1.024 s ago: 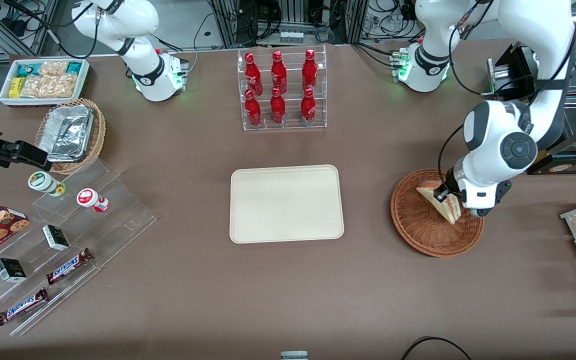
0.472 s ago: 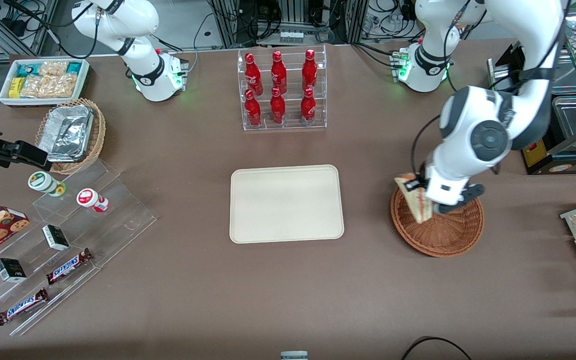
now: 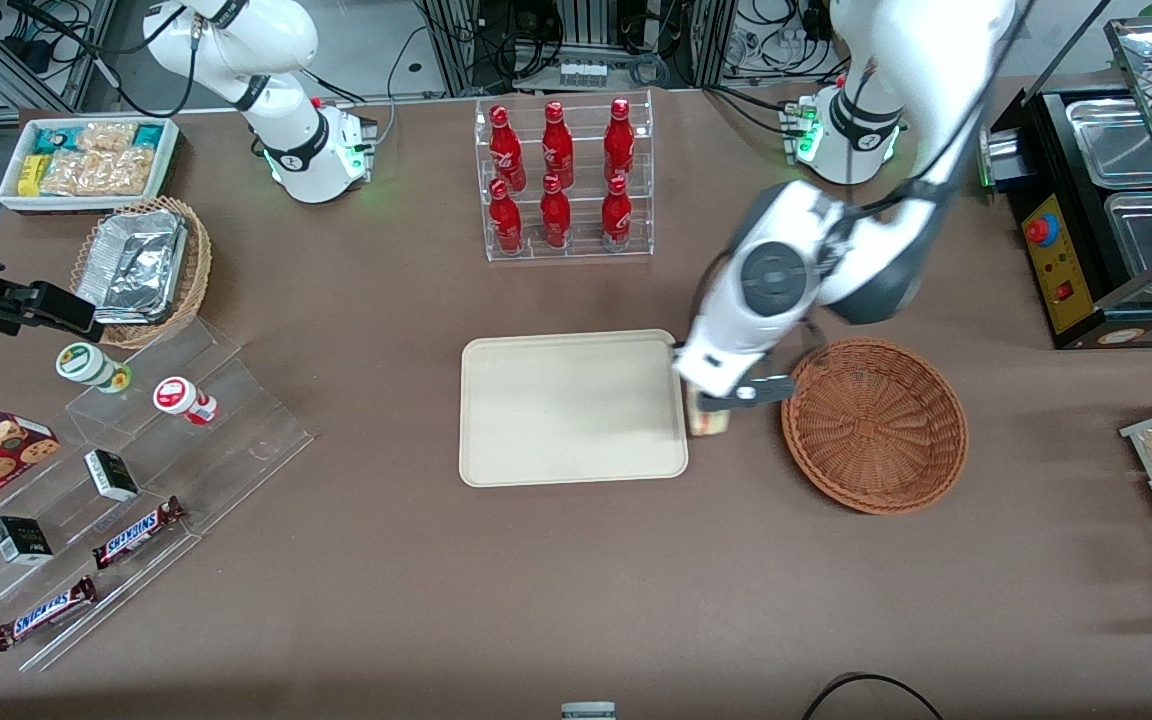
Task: Place sandwich from basket to tray
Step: 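Lift the sandwich and carry it with the left gripper over the tray, then lower the sandwich onto the tray and open the left gripper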
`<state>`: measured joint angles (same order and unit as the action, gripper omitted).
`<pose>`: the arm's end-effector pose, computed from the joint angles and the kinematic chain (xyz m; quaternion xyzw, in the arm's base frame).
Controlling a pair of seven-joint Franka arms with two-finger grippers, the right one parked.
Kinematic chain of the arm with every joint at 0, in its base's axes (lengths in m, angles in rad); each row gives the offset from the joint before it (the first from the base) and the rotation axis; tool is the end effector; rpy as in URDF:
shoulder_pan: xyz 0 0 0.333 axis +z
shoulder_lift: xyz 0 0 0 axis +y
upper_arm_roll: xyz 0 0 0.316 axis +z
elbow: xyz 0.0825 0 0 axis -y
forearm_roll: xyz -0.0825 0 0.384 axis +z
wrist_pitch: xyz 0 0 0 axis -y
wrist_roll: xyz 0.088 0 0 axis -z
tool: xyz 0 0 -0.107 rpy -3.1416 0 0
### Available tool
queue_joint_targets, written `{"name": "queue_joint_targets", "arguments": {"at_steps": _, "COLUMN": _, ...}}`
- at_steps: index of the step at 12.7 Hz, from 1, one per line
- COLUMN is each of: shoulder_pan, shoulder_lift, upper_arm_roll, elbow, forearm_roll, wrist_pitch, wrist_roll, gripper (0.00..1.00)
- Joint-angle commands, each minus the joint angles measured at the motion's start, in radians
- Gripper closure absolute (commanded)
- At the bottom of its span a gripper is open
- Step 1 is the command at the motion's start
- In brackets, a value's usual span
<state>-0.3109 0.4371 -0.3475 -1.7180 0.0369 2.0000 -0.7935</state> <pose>0.5235 -0.3766 0.3367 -0.9939 -0.0689 0.0858 0.0001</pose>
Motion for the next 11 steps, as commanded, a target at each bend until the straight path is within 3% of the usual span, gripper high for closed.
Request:
{"name": "queue_joint_targets", "arguments": {"at_steps": 1, "shoulder_pan": -0.104, "shoulder_lift": 0.15, "upper_arm_roll": 0.007, "elbow": 0.18, "forearm_roll": 0.06, "wrist_pitch": -0.027, "wrist_roll": -0.1, "gripper": 1.0}}
{"name": "queue_joint_targets", "arguments": {"at_steps": 6, "shoulder_pan": -0.237, "shoulder_lift": 0.345, "upper_arm_roll": 0.015, "elbow": 0.412, "forearm_roll": 0.072, "wrist_pitch": -0.029, "wrist_roll": -0.243, "gripper": 1.0}}
{"name": "queue_joint_targets", "arguments": {"at_steps": 11, "shoulder_pan": -0.264, "shoulder_lift": 0.385, "upper_arm_roll": 0.021, "elbow": 0.425, "forearm_roll": 0.149, "wrist_pitch": -0.024, "wrist_roll": -0.337, "gripper": 1.0}}
